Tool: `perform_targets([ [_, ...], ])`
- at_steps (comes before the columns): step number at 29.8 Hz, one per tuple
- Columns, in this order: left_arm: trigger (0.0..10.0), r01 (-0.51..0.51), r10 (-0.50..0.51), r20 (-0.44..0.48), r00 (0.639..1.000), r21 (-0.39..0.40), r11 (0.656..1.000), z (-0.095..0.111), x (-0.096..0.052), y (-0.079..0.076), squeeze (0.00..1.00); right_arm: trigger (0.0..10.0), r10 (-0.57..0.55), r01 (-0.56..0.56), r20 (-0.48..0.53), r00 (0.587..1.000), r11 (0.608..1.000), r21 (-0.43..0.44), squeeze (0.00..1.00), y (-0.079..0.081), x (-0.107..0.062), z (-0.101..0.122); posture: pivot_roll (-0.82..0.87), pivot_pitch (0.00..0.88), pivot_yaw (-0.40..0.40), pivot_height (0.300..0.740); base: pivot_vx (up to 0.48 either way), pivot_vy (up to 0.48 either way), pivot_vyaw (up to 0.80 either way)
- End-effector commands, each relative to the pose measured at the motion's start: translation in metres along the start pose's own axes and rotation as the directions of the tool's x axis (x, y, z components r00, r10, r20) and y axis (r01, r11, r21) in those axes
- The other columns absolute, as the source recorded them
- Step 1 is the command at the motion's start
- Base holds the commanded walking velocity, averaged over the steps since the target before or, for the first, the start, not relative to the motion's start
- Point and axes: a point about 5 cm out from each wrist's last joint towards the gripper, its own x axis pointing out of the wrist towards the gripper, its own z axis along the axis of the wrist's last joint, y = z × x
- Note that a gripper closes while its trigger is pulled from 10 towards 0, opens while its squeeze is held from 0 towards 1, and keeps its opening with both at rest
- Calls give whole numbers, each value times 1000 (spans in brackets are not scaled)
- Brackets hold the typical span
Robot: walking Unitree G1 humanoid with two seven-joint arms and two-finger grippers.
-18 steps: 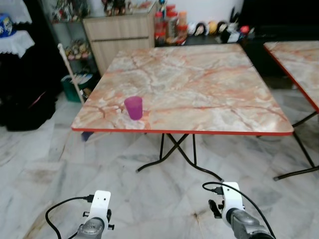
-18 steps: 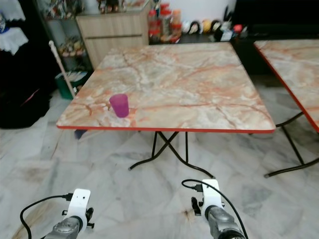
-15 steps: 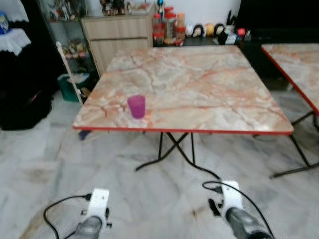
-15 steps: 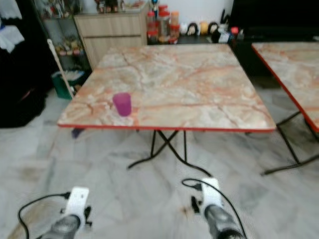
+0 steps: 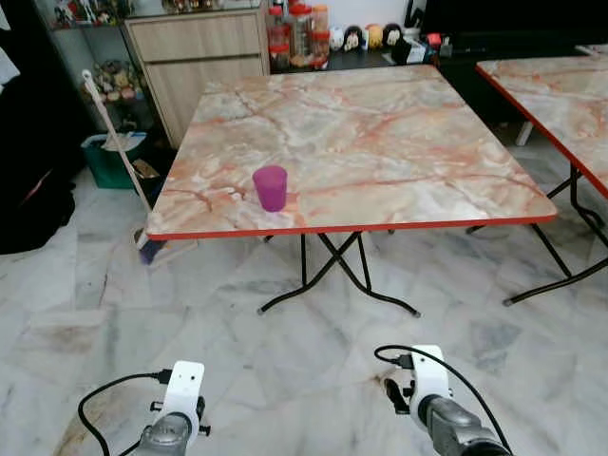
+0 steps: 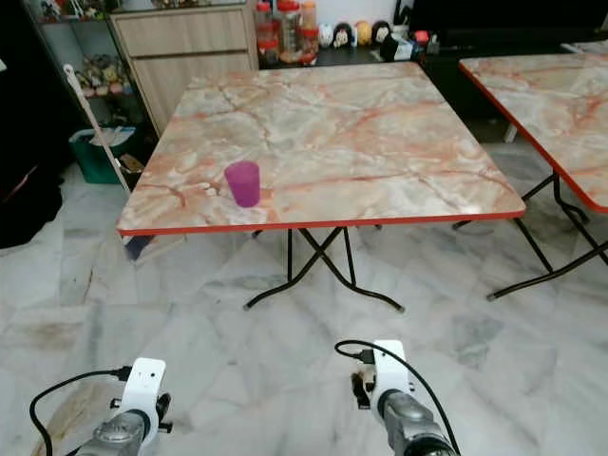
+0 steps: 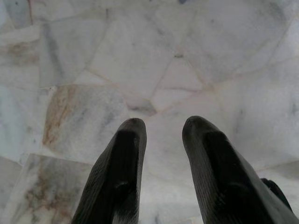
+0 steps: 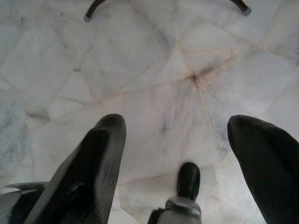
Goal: Setting the table
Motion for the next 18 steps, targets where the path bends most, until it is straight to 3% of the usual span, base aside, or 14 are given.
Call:
perform_targets([
  [1, 10000, 6, -6, 10, 1000, -5, 1000, 1, 0, 0, 0, 10000, -5, 5, 9, 1000, 1000, -6, 0, -2, 0, 4, -24, 44, 60, 740, 0, 0, 0],
  [5, 10000, 9, -9, -2, 1000, -10, 1000, -1, 0, 0, 0, 10000, -2, 2, 15, 1000, 1000, -11, 0, -2, 0, 5, -25, 49, 62, 740, 0, 0, 0],
  [12, 10000, 6, -6, 2, 1000, -8, 1000, 0, 0, 0, 0, 10000, 3, -2, 20, 1000, 1000, -24, 0, -2, 0, 6, -25, 49, 62, 740, 284, 0, 0],
  [18, 10000, 5, -5, 1, 1000, -6, 1000, 0, 0, 1, 0, 10000, 17, -16, 9, 1000, 996, -86, 0, -1, 0, 7, -25, 50, 61, 740, 298, 0, 70],
])
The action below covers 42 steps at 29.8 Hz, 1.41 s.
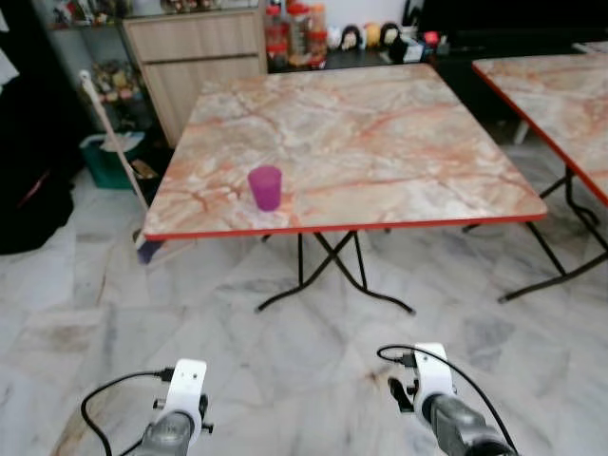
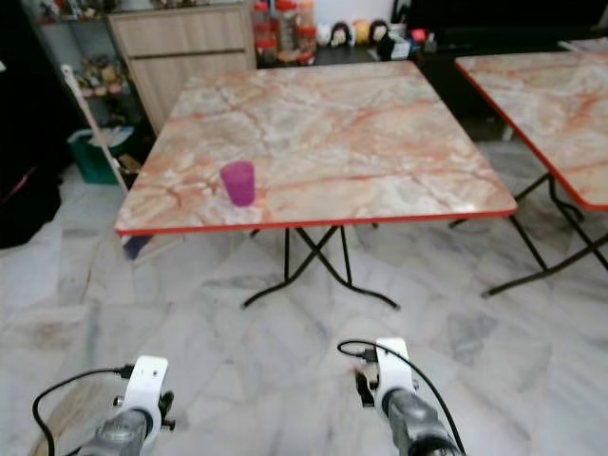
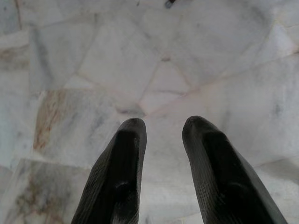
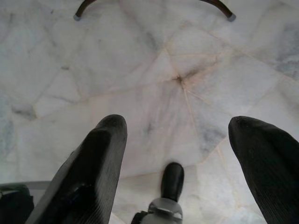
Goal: Setting the table
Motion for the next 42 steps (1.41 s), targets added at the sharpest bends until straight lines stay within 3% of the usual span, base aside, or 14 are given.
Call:
perform_targets([
  [1, 10000, -4, 4, -2, 1000, -2, 1000, 0, 0, 2, 0, 10000, 7, -6, 12, 1000, 1000, -18, 0, 1, 1, 5, -25, 50, 61, 740, 296, 0, 413],
  [12, 10000, -2, 2, -3, 1000, 0, 1000, 0, 0, 1, 0, 10000, -3, 2, 12, 1000, 1000, 1, 0, 0, 0, 5, -24, 49, 59, 740, 304, 0, 0],
  [17, 10000, -2, 2, -3, 1000, 1, 1000, 0, 0, 1, 0, 10000, 12, -13, -1, 1000, 997, -75, 0, 0, 1, 6, -24, 49, 59, 740, 341, 0, 100],
  [22, 10000, -2, 2, -3, 1000, 1, 1000, 0, 0, 1, 0, 10000, 4, -4, 6, 1000, 999, -35, 0, 0, 0, 5, -24, 49, 59, 740, 341, 0, 203],
  [42, 10000, 2, -2, -4, 1000, 4, 1000, 1, 0, 1, 0, 10000, 13, -13, -7, 1000, 999, -47, 0, 0, 0, 5, -24, 50, 57, 740, 341, 0, 0],
])
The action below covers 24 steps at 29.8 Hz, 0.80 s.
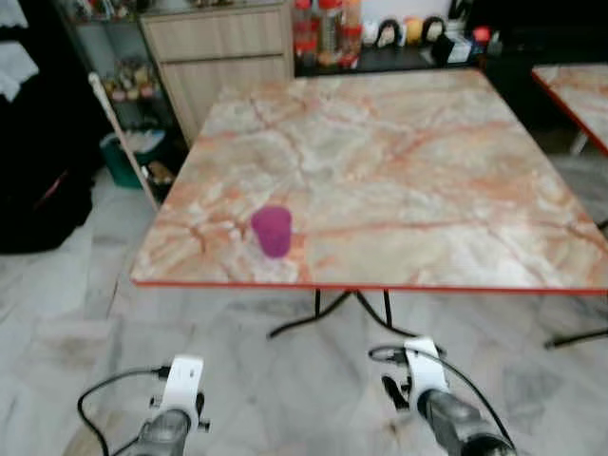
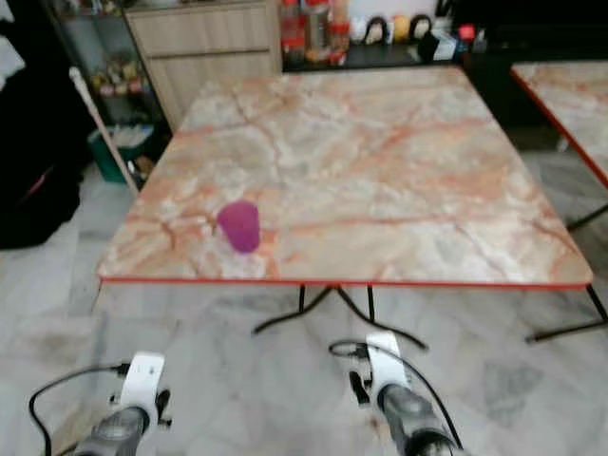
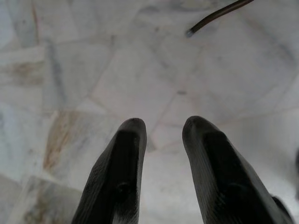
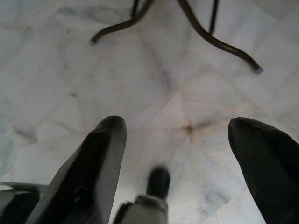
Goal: Setting the table
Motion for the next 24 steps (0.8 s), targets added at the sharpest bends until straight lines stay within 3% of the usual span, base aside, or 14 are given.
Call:
perform_targets([
  [1, 10000, 4, -4, -12, 1000, 0, 1000, -4, -1, -1, 0, 10000, -5, 5, -10, 1000, 1000, -1, 0, -2, 0, -1, -24, 50, 57, 740, 341, 0, 0],
  [17, 10000, 0, 0, -28, 1000, 27, 1000, -5, -1, 1, 0, 10000, 12, -12, -33, 999, 1000, -9, 0, 0, 0, -3, -19, 57, 64, 740, 20, 0, 0],
  [24, 10000, -99, 97, -44, 994, -51, 994, -9, -2, 4, 0, 10000, 15, -16, -39, 999, 1000, -12, 0, 0, 0, -3, -8, 64, 61, 740, 0, 0, 0],
])
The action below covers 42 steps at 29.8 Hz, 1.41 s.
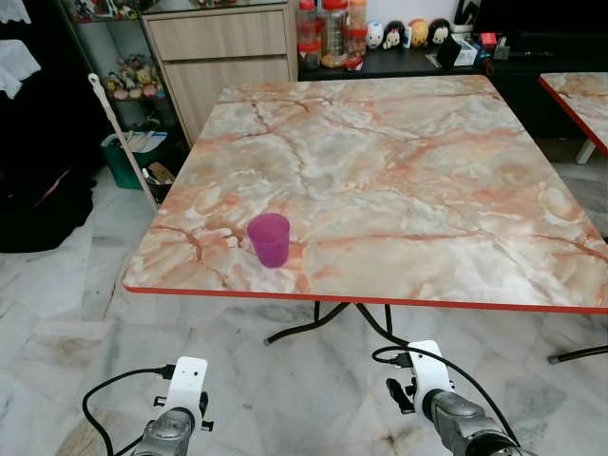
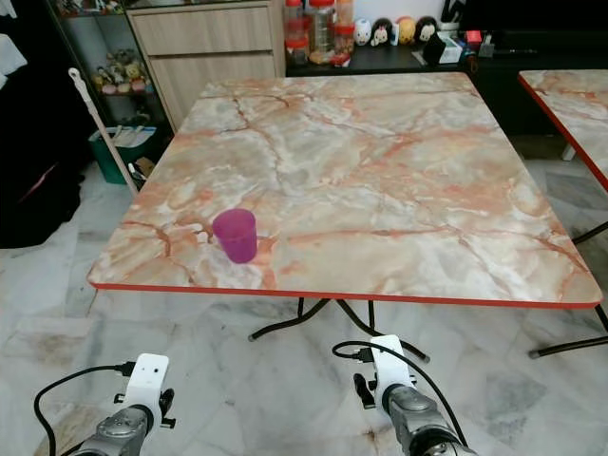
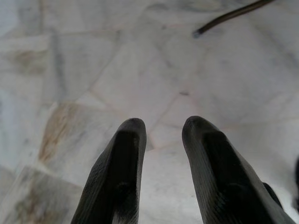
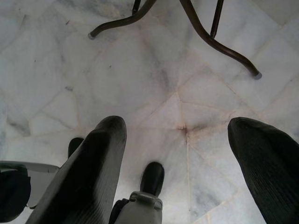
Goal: Setting the table
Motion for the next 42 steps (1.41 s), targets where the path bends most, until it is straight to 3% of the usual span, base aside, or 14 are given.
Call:
perform_targets([
  [1, 10000, -51, 50, -34, 998, -28, 998, -7, -1, 3, 0, 10000, 8, -8, -8, 1000, 1000, -2, 0, 2, 0, -2, -8, 64, 61, 740, 0, 0, 0],
  [12, 10000, -281, 281, -8, 960, -72, 957, -9, -5, 11, 0, 10000, 15, -15, -13, 1000, 1000, -3, 0, 3, 0, -3, 3, 72, 68, 740, 0, 0, 0],
  [13, 10000, -352, 357, 68, 932, -71, 933, 20, -1, 46, 0, 10000, 16, -16, -14, 1000, 1000, -4, 0, 3, 0, -3, 3, 72, 68, 740, 0, 0, 0],
  [15, 10000, -427, 438, 143, 888, -102, 899, 47, -4, 77, 0, 10000, 17, -17, -15, 1000, 1000, -5, 0, 3, 0, -4, 3, 68, 70, 740, 0, 0, 0],
  [17, 10000, -469, 485, 179, 856, -126, 874, 56, -8, 86, 0, 10000, 18, -18, -15, 1000, 1000, -5, 0, 3, 0, -4, 3, 68, 70, 740, 0, 0, 0],
  [23, 10000, -479, 496, 203, 844, -132, 868, 60, -10, 89, 0, 10000, 19, -19, -16, 1000, 1000, -6, 0, 3, 0, -4, 3, 68, 70, 740, 0, 0, 0],
  [26, 10000, -386, 441, 342, 829, -219, 896, 82, -15, 84, 0, 10000, 21, -21, -15, 1000, 1000, -9, 0, 3, 0, -4, 6, 61, 69, 740, 0, 0, 0],
  [28, 10000, -390, 455, 386, 803, -238, 890, 93, -21, 85, 0, 10000, 21, -21, -15, 1000, 1000, -8, 0, 3, 0, -4, 1, 48, 70, 740, 0, 0, 0],
  [31, 10000, -403, 498, 476, 725, -293, 867, 118, -32, 90, 0, 10000, 20, -20, -15, 1000, 1000, -8, 0, 3, 0, -4, 1, 48, 70, 740, 0, 0, 0],
  [36, 10000, -233, 417, 700, 580, -347, 908, 188, -58, 80, 0, 10000, 22, -22, -18, 1000, 1000, -12, 0, 3, 0, -4, 3, 35, 68, 740, 0, 0, 0],
  [38, 10000, -207, 400, 719, 568, -345, 915, 196, -62, 78, 0, 10000, 22, -22, -18, 1000, 1000, -12, 0, 3, 0, -4, 3, 35, 68, 740, 0, 0, 0],
  [40, 10000, -54, 288, 767, 573, -315, 947, 222, -69, 62, 0, 10000, 22, -22, -18, 1000, 1000, -12, 0, 3, 0, -4, 1, 31, 69, 740, 0, 0, 0],
  [41, 10000, -54, 288, 767, 573, -315, 947, 222, -69, 62, 0, 10000, 22, -22, -18, 1000, 1000, -12, 0, 3, 0, -4, 1, 31, 69, 740, 0, 0, 0],
  [42, 10000, 42, 226, 793, 565, -302, 952, 235, -74, 52, 0, 10000, 22, -22, -18, 1000, 1000, -12, 0, 3, 0, -4, 1, 31, 69, 740, 0, 0, 0],
])
